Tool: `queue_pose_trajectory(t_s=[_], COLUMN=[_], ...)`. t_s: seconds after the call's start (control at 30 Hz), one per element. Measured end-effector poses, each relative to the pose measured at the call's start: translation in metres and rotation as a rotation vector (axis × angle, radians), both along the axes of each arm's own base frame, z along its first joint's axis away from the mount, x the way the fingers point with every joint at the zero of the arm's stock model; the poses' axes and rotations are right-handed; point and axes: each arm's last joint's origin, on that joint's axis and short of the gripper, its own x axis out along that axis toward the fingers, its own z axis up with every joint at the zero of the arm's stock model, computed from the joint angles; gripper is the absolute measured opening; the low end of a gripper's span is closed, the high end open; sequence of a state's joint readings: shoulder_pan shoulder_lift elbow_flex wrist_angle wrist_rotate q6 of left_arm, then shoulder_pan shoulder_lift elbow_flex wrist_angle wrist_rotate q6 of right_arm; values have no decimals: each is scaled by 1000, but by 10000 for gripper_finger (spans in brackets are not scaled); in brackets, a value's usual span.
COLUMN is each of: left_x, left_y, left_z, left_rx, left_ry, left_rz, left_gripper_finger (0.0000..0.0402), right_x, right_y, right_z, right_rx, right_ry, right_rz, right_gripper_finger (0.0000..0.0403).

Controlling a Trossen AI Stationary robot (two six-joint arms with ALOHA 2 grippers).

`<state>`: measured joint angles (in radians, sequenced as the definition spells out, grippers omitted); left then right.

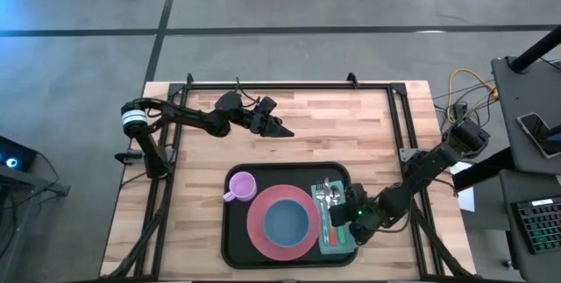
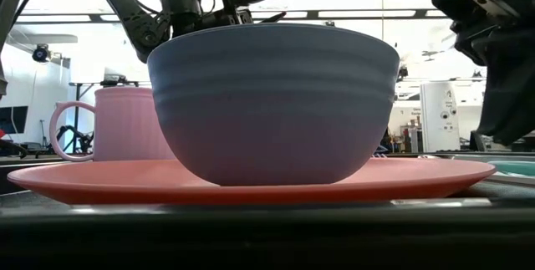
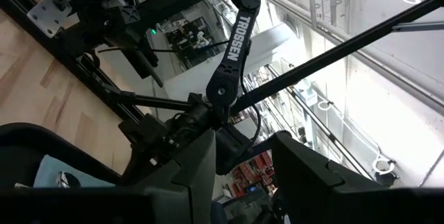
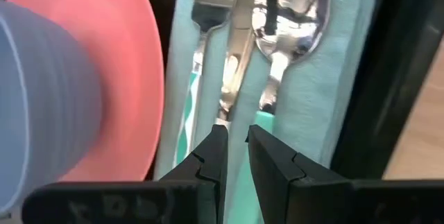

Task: Set up tray
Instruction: Return to home position

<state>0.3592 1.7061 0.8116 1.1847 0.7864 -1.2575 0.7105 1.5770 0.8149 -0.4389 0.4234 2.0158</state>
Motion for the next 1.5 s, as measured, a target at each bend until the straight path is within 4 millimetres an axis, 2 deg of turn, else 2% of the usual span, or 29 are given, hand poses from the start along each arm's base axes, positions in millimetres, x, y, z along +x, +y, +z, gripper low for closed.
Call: queue_pose_trajectory(t_s=[0.1,0.23,0.4,0.53,0.73,0.8,0.9,1.03,1.13,1.23,1.33,1.5], left_x=[0,0,-1,-1,-1,-2,-3,-8,-13,-20,-27,-45], left_y=[0,0,2,3,3,3,2,-1,-3,-5,-9,-16], left_z=[0,0,0,1,1,2,6,19,29,41,52,66], left_rx=[0,1,2,-6,-17,-16,-33,7,45,67,92,145], left_ry=[0,-1,-3,1,6,4,2,-48,-91,-133,-170,-234], left_rz=[0,0,7,9,6,6,-1,-7,1,4,-5,0], left_gripper_finger=[123,123,123,123,123,123,123,123,123,123,123,123], right_x=[-2,-5,-11,-21,-35,-31,-18,14,39,51,53,38], right_y=[-2,-12,-39,-56,-71,-70,-66,-73,-90,-112,-135,-173], right_z=[6,27,66,98,141,155,171,177,177,177,173,162], right_rx=[-24,-144,-273,-291,-238,-283,-308,-251,-270,-347,-351,-345], right_ry=[18,-17,-45,-90,-271,-358,-498,-795,-1105,-1327,-1319,-1058], right_rz=[-1,-23,-95,-117,-162,-101,86,306,447,575,657,684], right_gripper_finger=[49,49,49,50,44,44,45,44,45,44,44,44])
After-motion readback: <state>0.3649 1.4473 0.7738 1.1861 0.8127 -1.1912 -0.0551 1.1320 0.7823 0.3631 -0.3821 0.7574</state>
